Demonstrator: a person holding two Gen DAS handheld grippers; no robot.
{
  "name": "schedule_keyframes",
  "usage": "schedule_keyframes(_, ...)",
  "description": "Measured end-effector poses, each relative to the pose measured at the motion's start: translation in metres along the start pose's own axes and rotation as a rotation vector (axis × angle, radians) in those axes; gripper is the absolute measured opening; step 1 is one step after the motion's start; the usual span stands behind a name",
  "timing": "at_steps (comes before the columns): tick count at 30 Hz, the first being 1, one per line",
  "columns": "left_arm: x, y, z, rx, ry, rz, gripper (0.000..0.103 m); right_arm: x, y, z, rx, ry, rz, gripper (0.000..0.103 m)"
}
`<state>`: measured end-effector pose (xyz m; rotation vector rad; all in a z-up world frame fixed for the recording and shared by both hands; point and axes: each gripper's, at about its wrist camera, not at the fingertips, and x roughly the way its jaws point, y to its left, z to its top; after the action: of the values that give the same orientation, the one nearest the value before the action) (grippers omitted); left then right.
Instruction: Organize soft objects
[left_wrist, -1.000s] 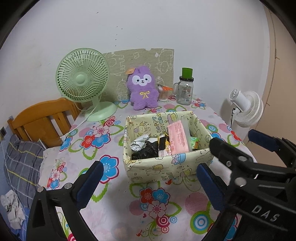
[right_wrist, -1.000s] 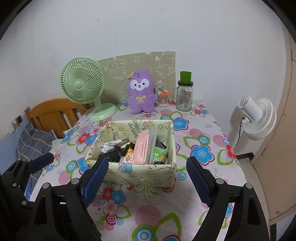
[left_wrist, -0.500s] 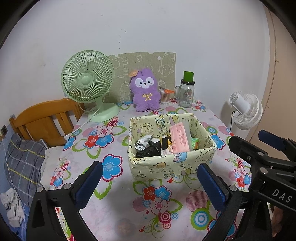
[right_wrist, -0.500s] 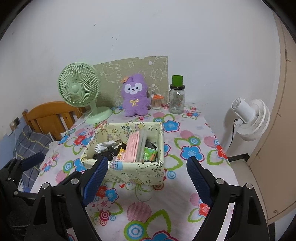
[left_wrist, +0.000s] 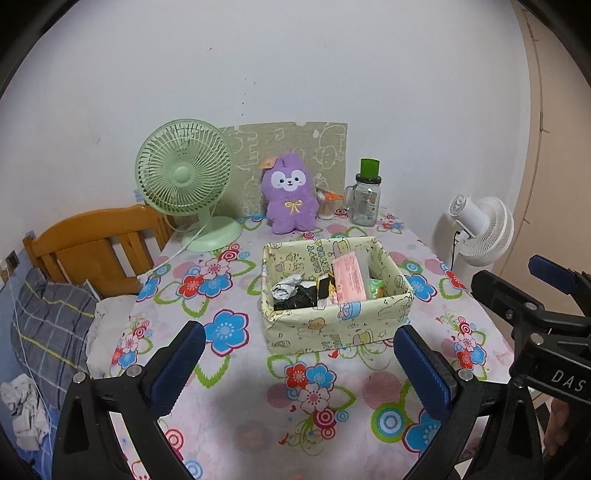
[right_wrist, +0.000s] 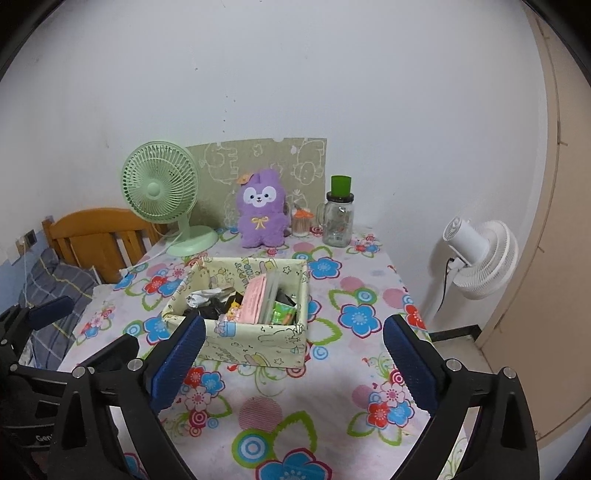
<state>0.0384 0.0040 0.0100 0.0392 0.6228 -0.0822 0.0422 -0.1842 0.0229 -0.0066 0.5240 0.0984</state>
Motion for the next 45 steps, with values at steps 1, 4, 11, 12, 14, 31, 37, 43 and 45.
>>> schedule_keyframes(1,-0.001,0.001,-0.001,-0.003,0.001,0.002,0.103,-0.001,-0.001,0.000,0.001,0.000,0.002,0.098)
schedule_keyframes(4,-0.004,0.004,-0.004,-0.016,0.002,0.014,0.103,-0.002,-0.004,-0.003,0.007,0.005,0.004,0.099)
schedule_keyframes(11,-0.012,0.009,-0.004,-0.047,-0.010,0.031,0.103,-0.004,-0.007,-0.009,0.018,0.022,0.024,0.099)
schedule_keyframes(12,-0.013,0.008,-0.004,-0.049,-0.012,0.031,0.103,-0.004,-0.007,-0.010,0.020,0.024,0.026,0.099)
schedule_keyframes(14,-0.015,0.007,-0.004,-0.056,-0.017,0.028,0.103,-0.005,-0.008,-0.010,0.021,0.024,0.034,0.099)
schedule_keyframes(31,-0.029,-0.006,-0.004,-0.049,-0.060,0.035,0.103,-0.021,-0.012,-0.011,0.014,-0.020,0.040,0.099)
schedule_keyframes(37,-0.029,-0.006,-0.006,-0.044,-0.067,0.037,0.103,-0.023,-0.011,-0.011,0.017,-0.026,0.040,0.099)
schedule_keyframes(43,-0.029,-0.008,-0.007,-0.027,-0.070,0.019,0.103,-0.023,-0.011,-0.012,0.030,-0.017,0.025,0.099)
schedule_keyframes(45,-0.030,-0.008,-0.007,-0.028,-0.069,0.017,0.103,-0.023,-0.011,-0.011,0.033,-0.015,0.019,0.099)
